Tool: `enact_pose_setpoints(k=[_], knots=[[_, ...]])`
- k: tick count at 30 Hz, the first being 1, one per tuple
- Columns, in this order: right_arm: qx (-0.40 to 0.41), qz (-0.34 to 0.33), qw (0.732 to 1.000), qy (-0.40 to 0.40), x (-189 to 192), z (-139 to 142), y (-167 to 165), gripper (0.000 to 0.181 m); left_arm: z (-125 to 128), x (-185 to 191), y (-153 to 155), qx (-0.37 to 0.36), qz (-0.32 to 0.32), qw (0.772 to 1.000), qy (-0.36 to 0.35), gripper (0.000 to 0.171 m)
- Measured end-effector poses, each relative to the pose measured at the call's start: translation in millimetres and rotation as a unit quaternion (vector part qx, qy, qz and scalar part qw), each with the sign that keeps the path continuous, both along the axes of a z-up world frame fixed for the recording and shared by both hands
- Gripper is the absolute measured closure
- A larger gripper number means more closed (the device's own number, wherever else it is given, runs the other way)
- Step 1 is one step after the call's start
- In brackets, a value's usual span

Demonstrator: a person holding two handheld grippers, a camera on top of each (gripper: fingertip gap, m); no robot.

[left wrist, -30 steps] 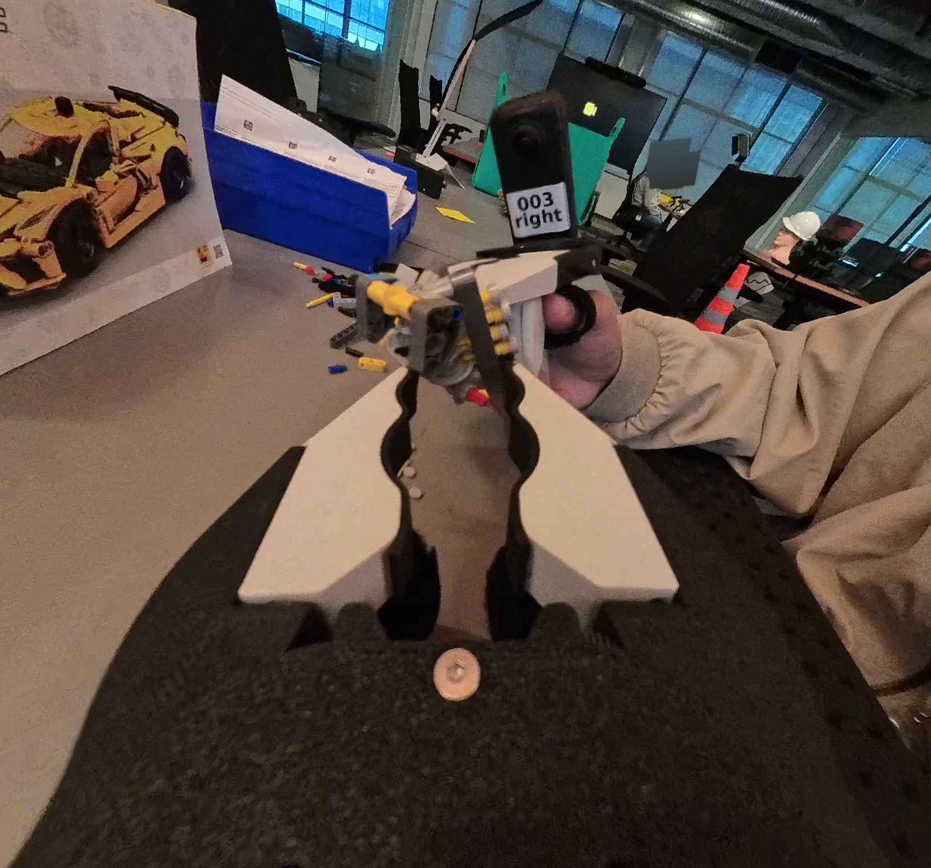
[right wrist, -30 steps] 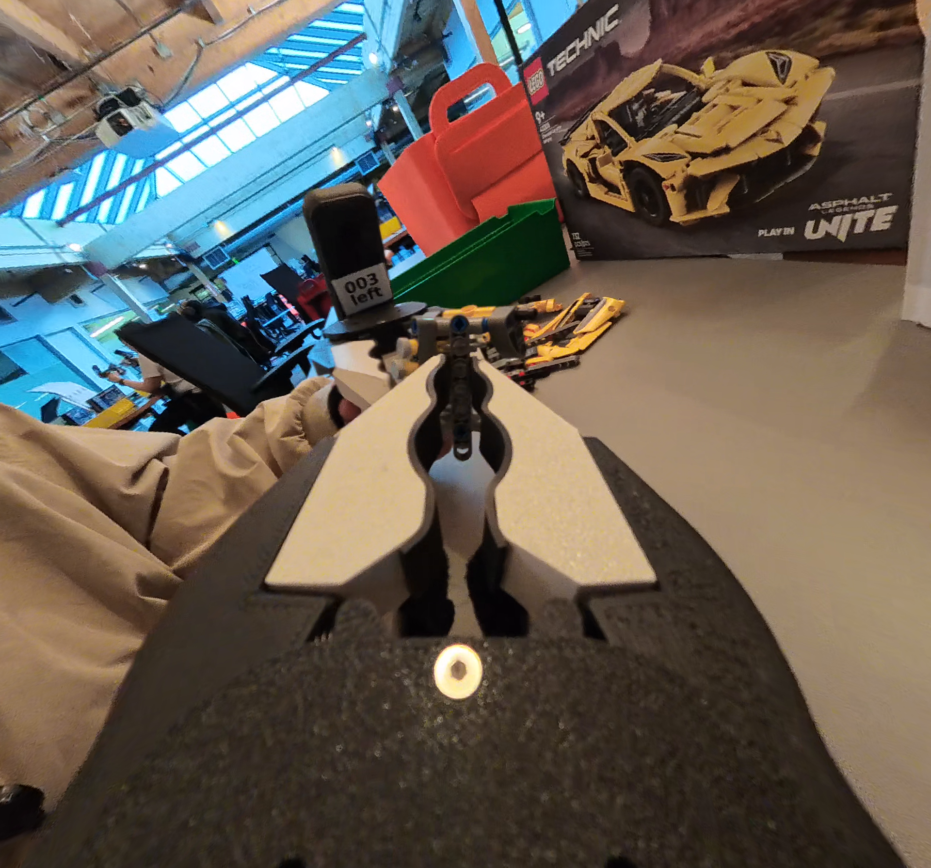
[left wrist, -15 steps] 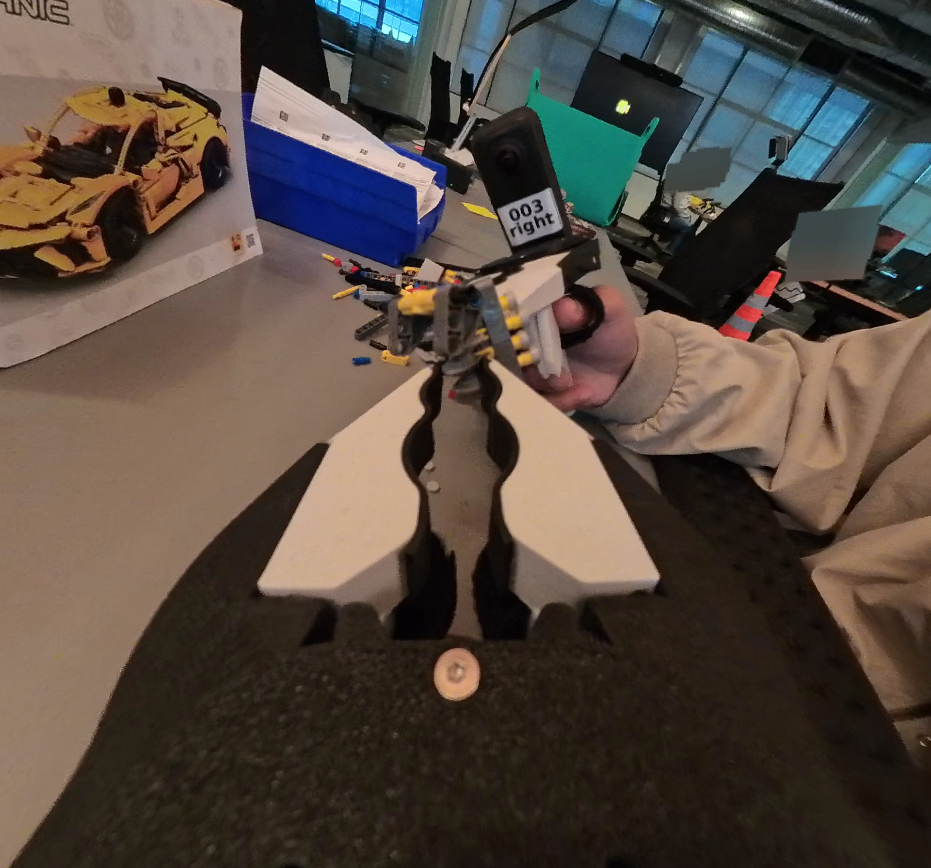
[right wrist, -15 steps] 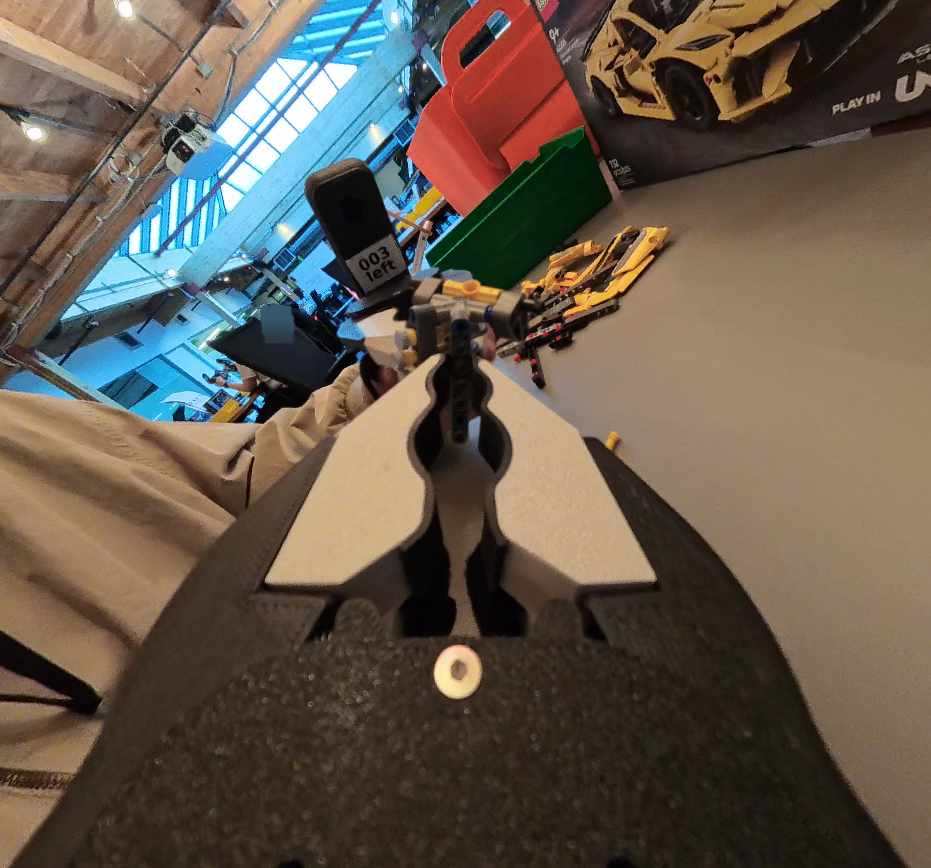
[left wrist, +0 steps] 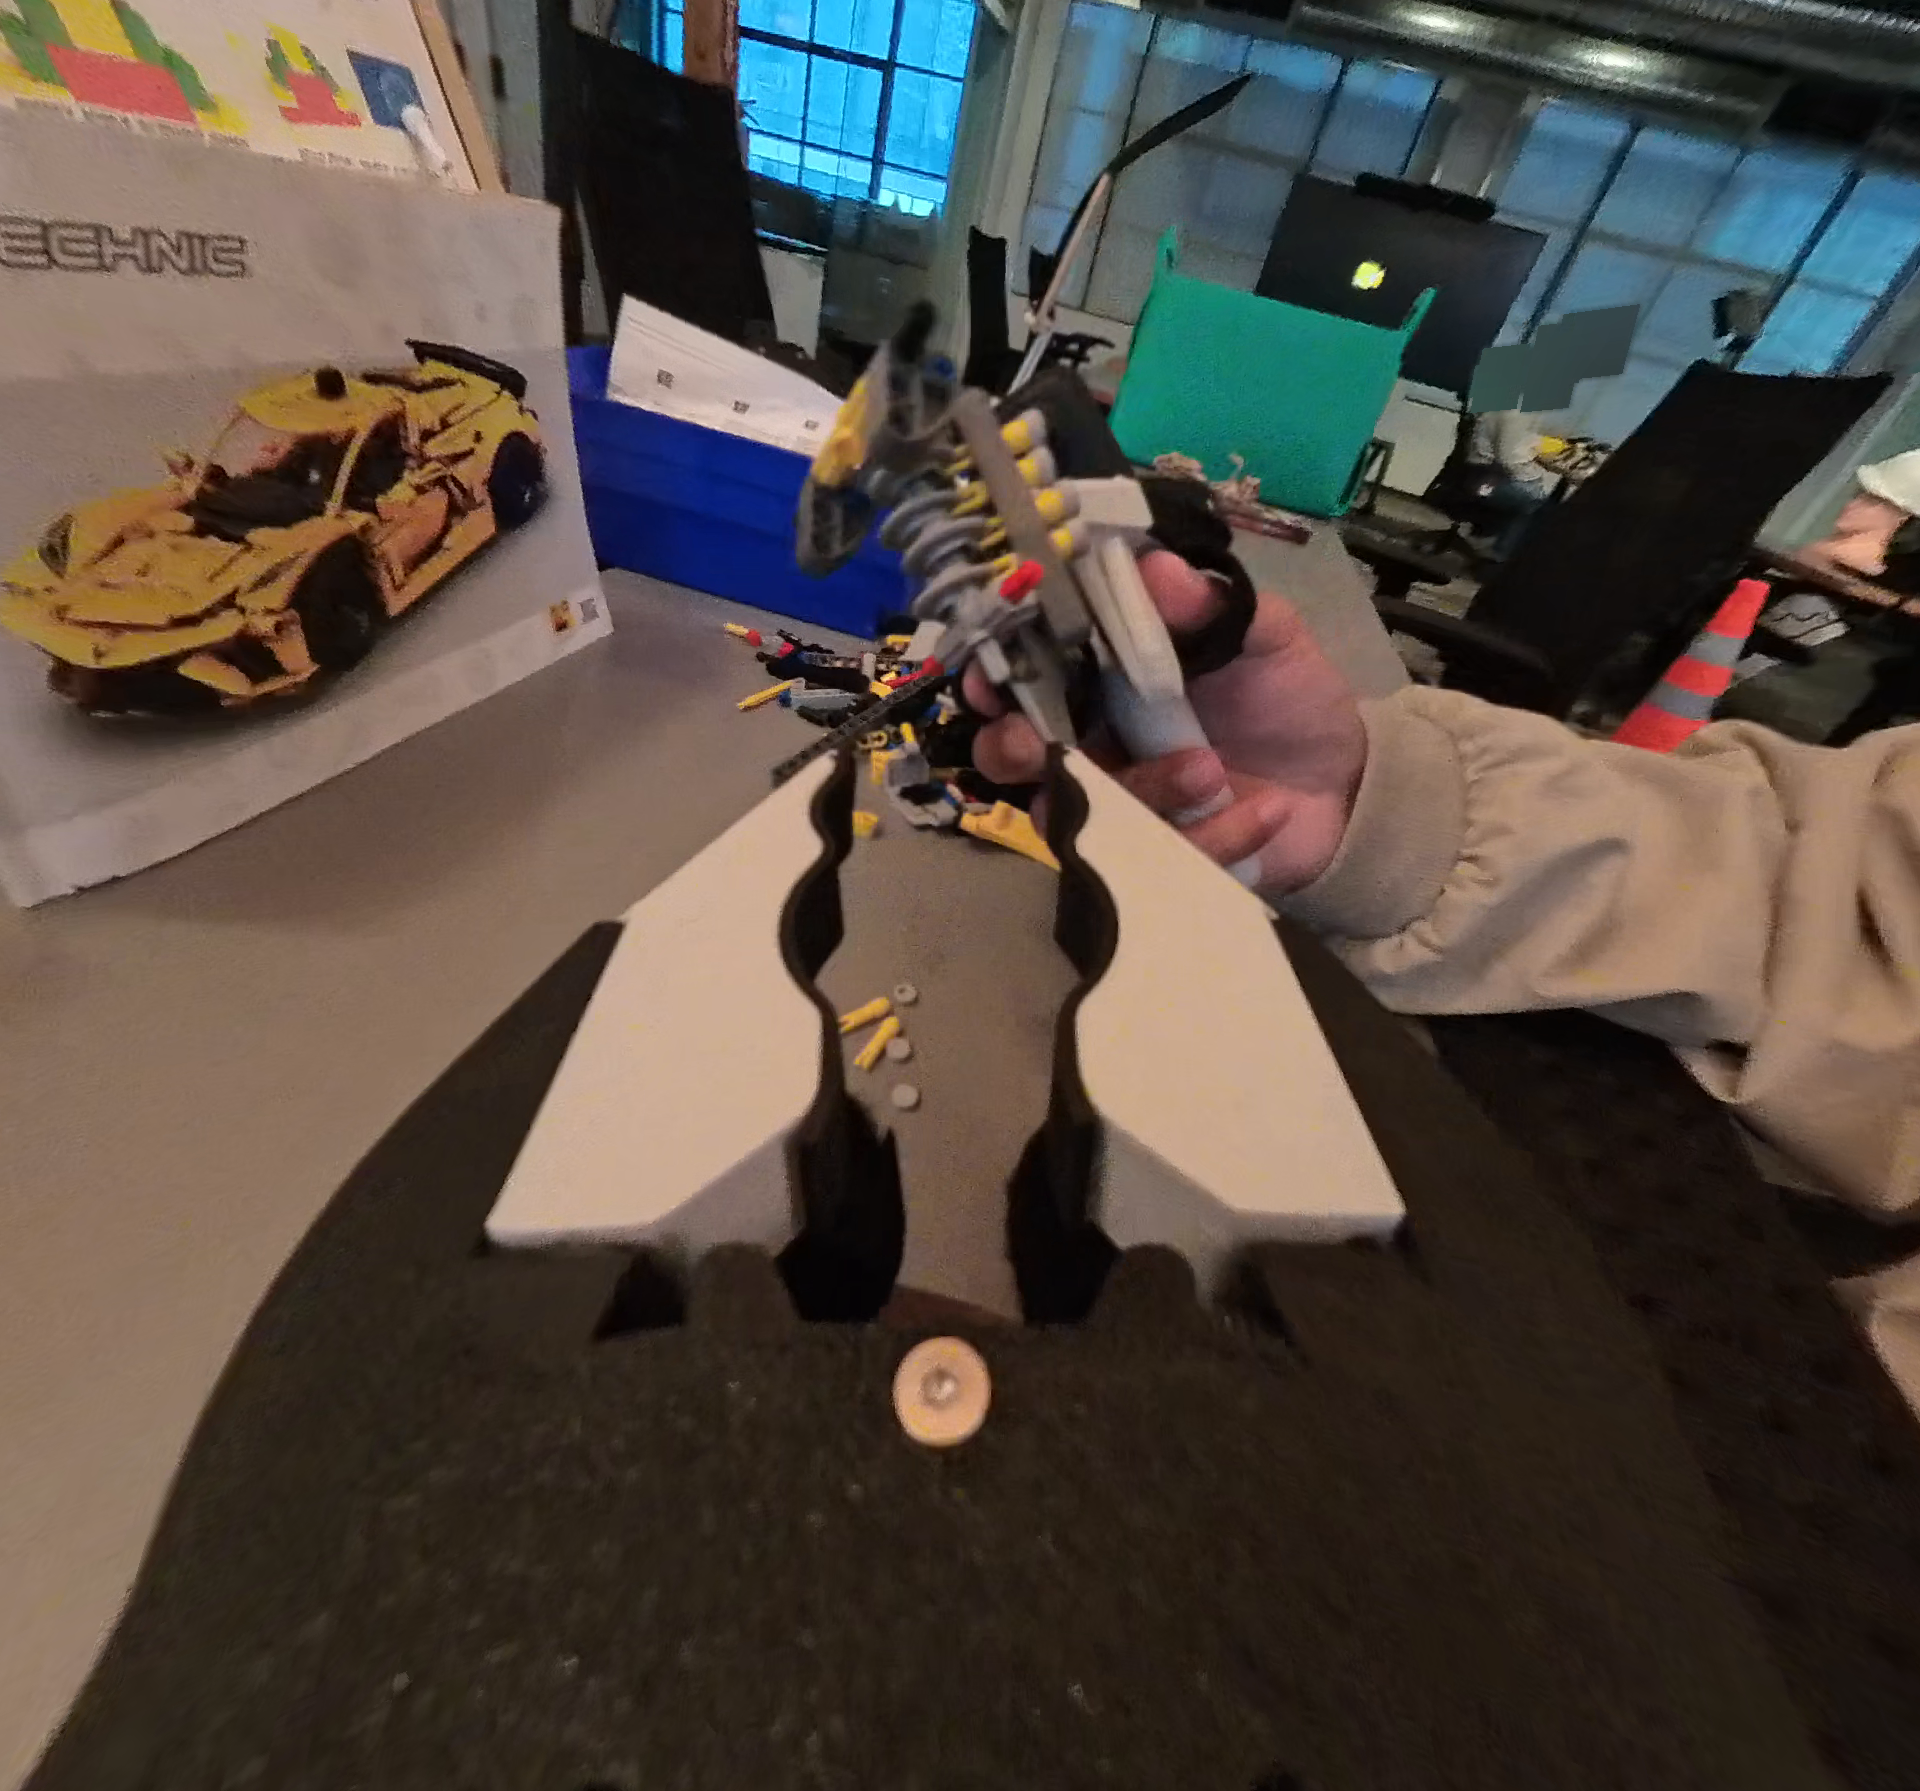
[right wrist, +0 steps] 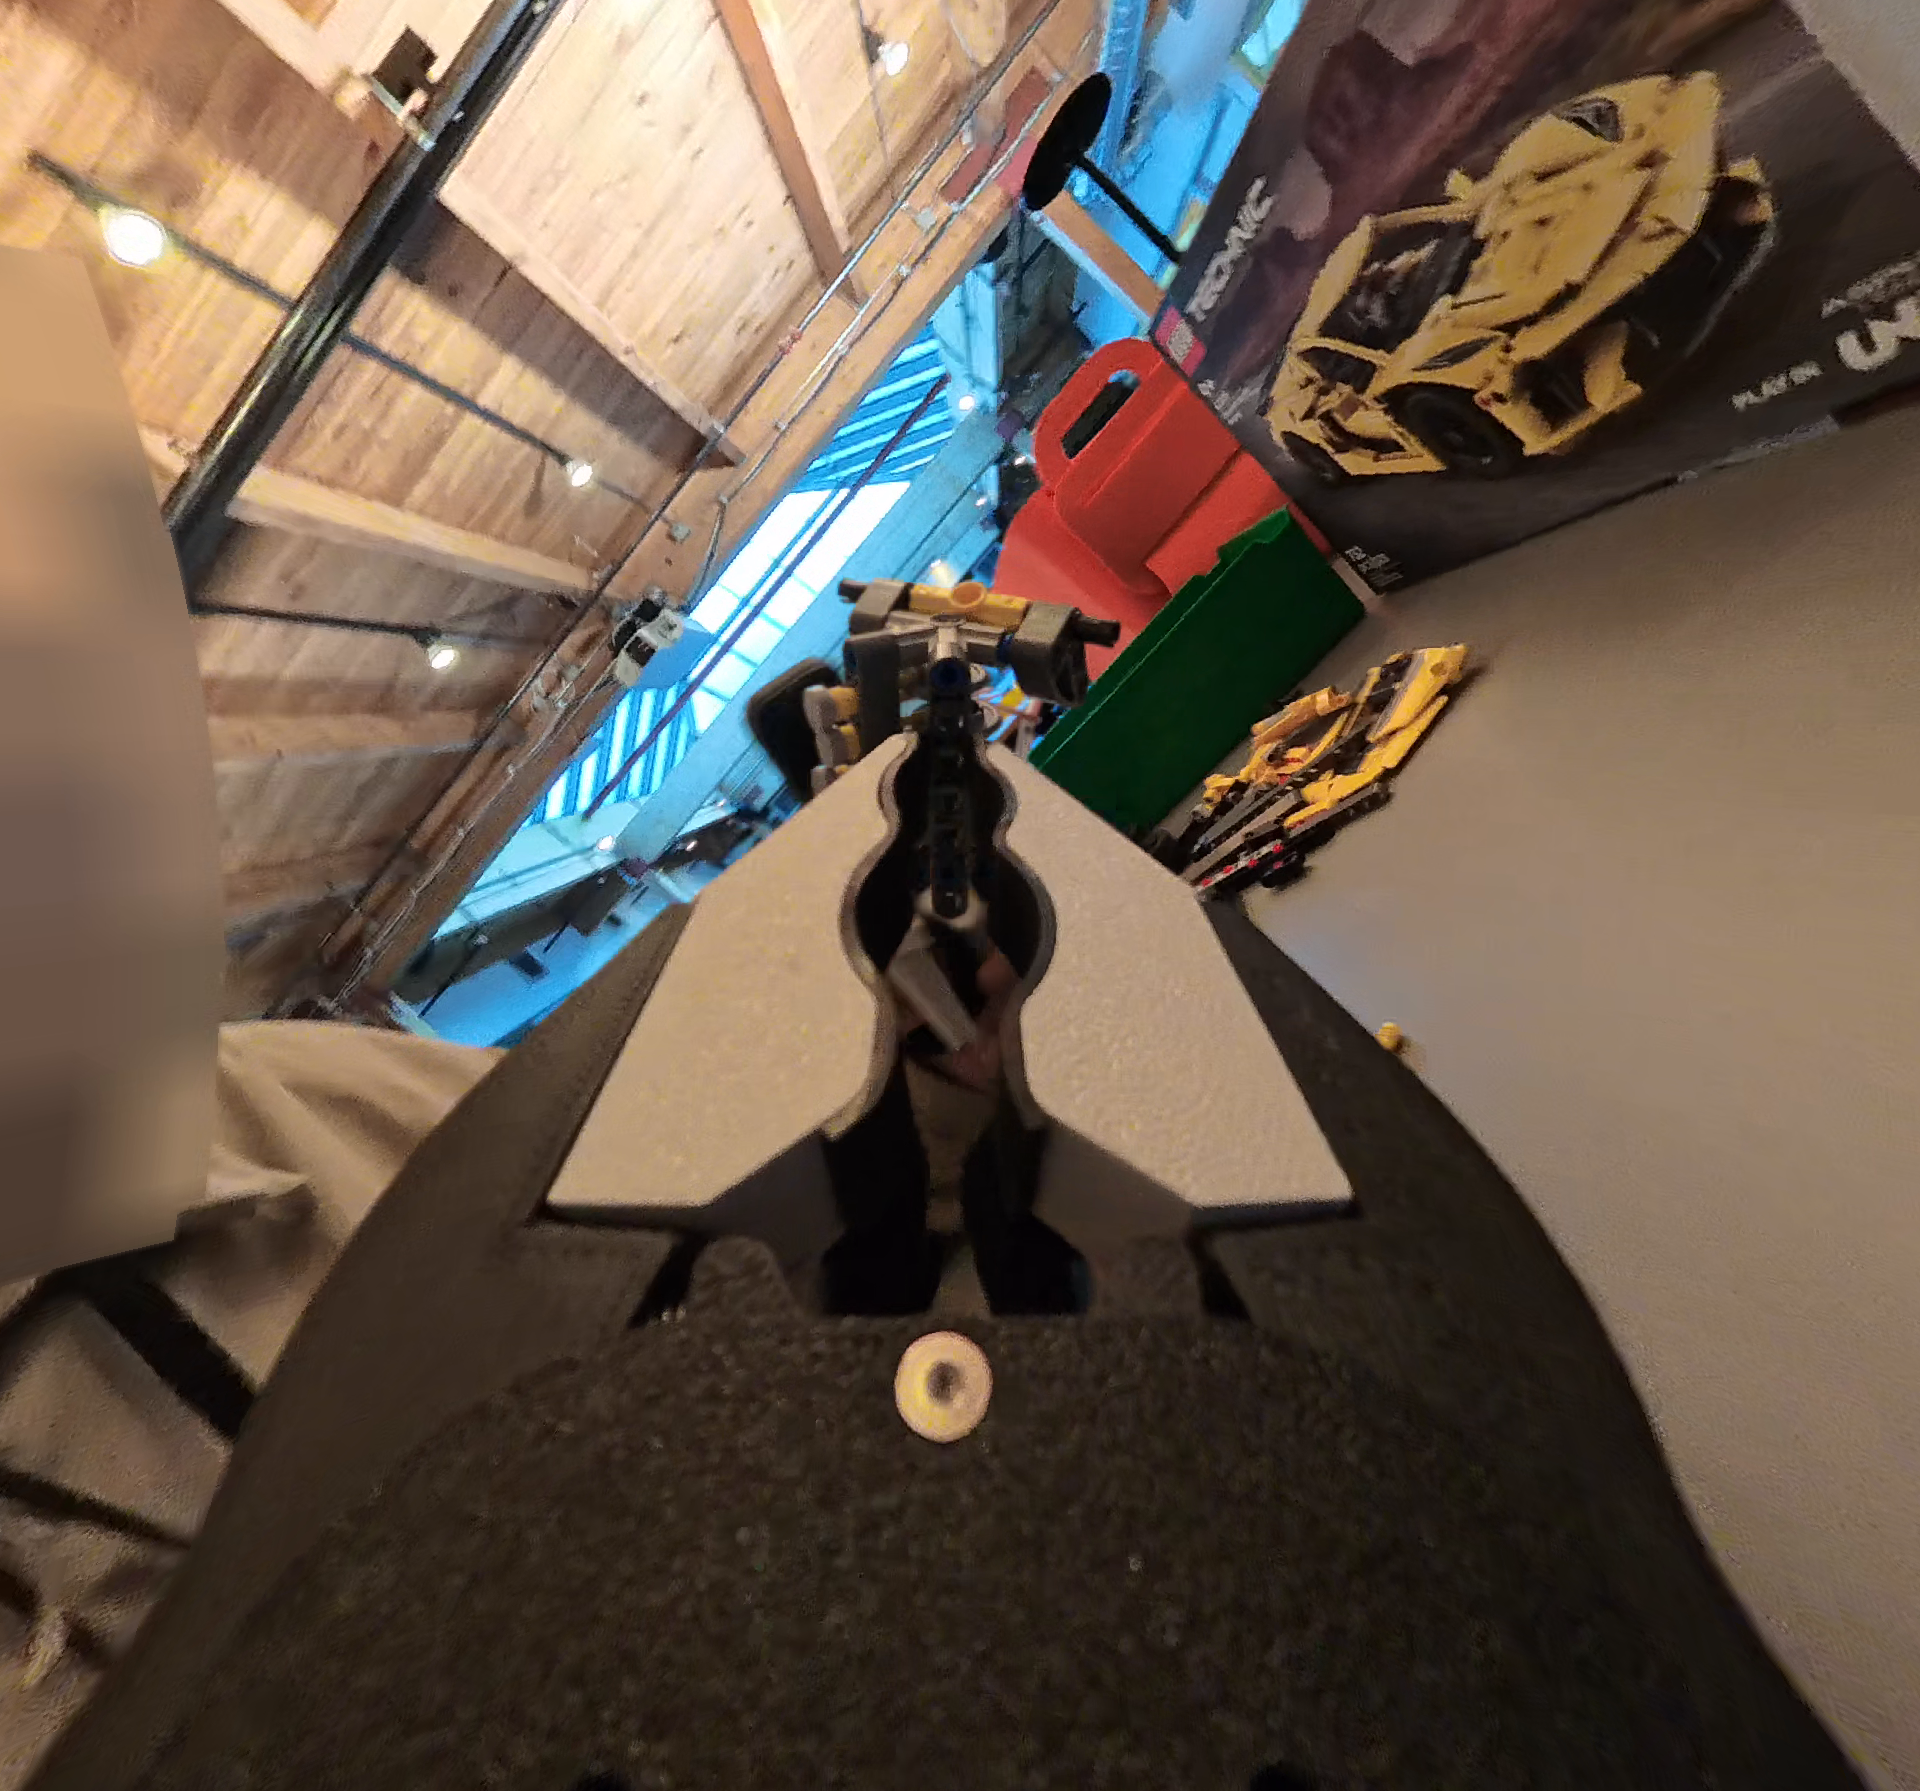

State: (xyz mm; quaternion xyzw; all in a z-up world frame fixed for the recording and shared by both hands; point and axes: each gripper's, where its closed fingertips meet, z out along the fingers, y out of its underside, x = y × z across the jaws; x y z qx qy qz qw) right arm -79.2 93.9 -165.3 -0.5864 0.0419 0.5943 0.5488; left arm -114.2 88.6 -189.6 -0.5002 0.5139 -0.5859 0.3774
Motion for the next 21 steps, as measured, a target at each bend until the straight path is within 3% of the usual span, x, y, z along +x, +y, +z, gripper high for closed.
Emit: enact_pose_setpoints(k=[6,9,11,18,21], knots=[[-0.028,-0.060,0.991,-0.114,-11,-25,18,0.176,-10,10,8,0.010,0.064,0.997,0.039,0.119],[-0.016,-0.059,0.982,-0.177,-22,-28,17,0.176,-19,11,10,-0.005,0.062,0.996,0.067,0.121],[-0.014,-0.057,0.977,-0.206,-29,-31,16,0.176,-20,10,5,-0.016,0.039,0.997,0.067,0.133],[-0.054,-0.065,0.975,-0.204,-21,-43,19,0.174,-24,6,27,-0.075,0.074,0.992,0.072,0.147],[-0.066,-0.064,0.974,-0.209,-20,-49,20,0.175,-31,7,26,-0.014,0.086,0.992,0.089,0.147]])
